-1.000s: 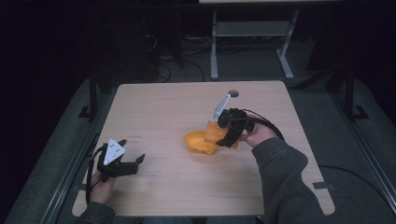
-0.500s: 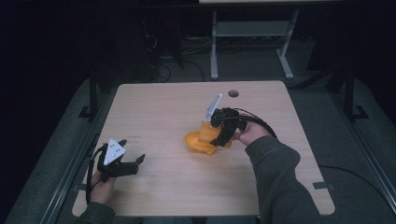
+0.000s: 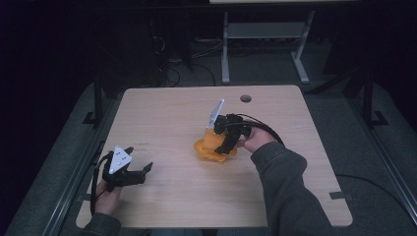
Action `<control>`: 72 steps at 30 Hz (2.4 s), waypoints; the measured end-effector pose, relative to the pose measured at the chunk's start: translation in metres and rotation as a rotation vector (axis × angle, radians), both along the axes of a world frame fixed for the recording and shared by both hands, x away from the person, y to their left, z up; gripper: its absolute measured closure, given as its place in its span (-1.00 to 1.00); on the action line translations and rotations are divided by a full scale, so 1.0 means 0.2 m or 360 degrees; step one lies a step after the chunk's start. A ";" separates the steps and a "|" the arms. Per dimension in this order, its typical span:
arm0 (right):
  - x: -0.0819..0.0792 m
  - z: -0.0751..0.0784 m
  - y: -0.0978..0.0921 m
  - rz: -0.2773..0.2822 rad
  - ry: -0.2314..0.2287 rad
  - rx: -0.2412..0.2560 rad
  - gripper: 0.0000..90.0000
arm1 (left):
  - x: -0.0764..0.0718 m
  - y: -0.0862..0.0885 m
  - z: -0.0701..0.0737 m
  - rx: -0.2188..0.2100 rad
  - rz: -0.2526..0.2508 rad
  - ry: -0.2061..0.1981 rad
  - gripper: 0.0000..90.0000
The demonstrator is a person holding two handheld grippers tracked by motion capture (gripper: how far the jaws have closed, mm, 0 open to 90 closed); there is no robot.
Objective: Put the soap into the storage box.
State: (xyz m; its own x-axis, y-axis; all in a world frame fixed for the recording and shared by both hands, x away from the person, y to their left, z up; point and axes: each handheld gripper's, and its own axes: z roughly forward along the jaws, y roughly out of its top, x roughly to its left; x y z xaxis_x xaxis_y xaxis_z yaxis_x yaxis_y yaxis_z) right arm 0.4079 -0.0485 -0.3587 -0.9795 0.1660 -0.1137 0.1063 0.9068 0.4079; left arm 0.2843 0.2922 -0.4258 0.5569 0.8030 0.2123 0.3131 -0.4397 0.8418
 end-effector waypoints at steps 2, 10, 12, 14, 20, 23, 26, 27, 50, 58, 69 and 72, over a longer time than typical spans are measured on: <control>0.00 0.00 0.01 0.0004 0.0003 -0.0004 -0.54 | 0.00 0.00 0.00 -0.0001 0.0001 -0.0001 -0.69; 0.02 -0.02 0.05 0.0013 0.0020 -0.0012 -0.54 | 0.00 0.00 0.00 -0.0001 0.0000 -0.0001 -0.69; 0.02 -0.03 0.06 0.0012 0.0026 -0.0014 -0.54 | 0.00 0.00 0.00 -0.0002 0.0000 -0.0001 -0.69; 0.03 -0.04 0.07 0.0010 0.0045 -0.0014 -0.54 | 0.00 0.00 0.00 -0.0006 -0.0001 -0.0008 -0.69; 0.04 -0.06 0.09 0.0006 0.0065 -0.0044 -0.54 | 0.00 0.00 0.00 -0.0006 0.0002 -0.0007 -0.69; 0.05 -0.07 0.10 -0.0004 0.0085 -0.0037 -0.54 | 0.00 0.00 0.00 -0.0008 0.0001 -0.0013 -0.69; 0.05 -0.08 0.11 -0.0002 0.0078 -0.0050 -0.54 | 0.00 0.00 0.00 -0.0006 0.0001 -0.0011 -0.69; 0.05 -0.08 0.12 -0.0003 0.0077 -0.0054 -0.54 | 0.00 0.00 0.00 -0.0006 0.0001 -0.0011 -0.69; 0.06 -0.11 0.16 -0.0010 0.0080 -0.0081 -0.54 | 0.00 0.01 0.00 -0.0002 0.0000 -0.0008 -0.69; 0.06 -0.11 0.16 -0.0024 0.0072 -0.0059 -0.55 | 0.00 0.00 0.00 -0.0004 0.0001 -0.0008 -0.69; 0.06 -0.15 0.15 -0.0066 0.0108 -0.0054 -0.59 | 0.00 0.00 0.00 -0.0001 -0.0001 -0.0006 -0.69; 0.06 -0.15 0.14 -0.0069 0.0102 -0.0032 -0.58 | 0.00 0.00 0.00 -0.0004 0.0000 -0.0009 -0.69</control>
State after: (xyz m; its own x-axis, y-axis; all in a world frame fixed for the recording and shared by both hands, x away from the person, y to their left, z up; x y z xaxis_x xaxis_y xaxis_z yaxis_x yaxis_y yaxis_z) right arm 0.4198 -0.0202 -0.3893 -0.9768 0.2069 -0.0546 0.1712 0.9088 0.3805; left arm 0.2842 0.2927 -0.4254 0.5559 0.8034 0.2135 0.3083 -0.4378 0.8445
